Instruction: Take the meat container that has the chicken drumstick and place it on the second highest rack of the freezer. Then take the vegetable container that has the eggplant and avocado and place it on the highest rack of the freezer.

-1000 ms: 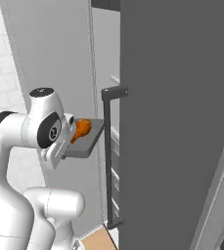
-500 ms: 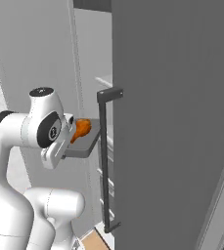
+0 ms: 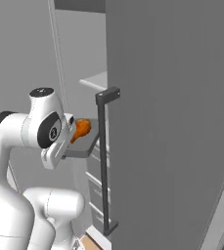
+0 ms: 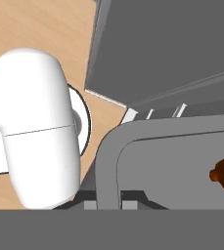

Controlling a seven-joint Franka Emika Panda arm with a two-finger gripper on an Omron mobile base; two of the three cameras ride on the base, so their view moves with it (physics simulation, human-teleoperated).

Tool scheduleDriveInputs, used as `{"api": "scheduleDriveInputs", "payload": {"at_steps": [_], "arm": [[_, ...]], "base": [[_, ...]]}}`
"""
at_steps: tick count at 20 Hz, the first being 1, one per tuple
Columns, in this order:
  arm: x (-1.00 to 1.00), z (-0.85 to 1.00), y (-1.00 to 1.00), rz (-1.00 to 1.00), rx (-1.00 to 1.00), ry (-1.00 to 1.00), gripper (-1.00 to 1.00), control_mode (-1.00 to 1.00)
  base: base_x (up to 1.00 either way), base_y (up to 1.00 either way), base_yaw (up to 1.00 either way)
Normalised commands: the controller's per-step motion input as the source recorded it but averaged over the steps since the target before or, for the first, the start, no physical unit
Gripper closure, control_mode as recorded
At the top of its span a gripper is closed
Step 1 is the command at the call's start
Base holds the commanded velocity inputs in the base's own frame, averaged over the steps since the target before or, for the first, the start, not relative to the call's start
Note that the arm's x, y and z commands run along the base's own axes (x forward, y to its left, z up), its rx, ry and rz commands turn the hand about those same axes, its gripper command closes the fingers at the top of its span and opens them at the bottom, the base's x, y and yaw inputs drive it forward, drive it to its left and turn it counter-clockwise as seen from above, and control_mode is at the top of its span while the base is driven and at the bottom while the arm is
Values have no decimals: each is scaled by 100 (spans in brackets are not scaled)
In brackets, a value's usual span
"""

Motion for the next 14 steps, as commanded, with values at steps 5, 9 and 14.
{"api": "scheduleDriveInputs", "payload": {"at_steps": [5, 9, 14], "arm": [[0, 0, 0, 0, 0, 0, 100, 100], [0, 0, 0, 0, 0, 0, 100, 100], [0, 0, 0, 0, 0, 0, 100, 100]], "base": [[15, 53, -34], [5, 48, -33], [0, 39, -32]]}}
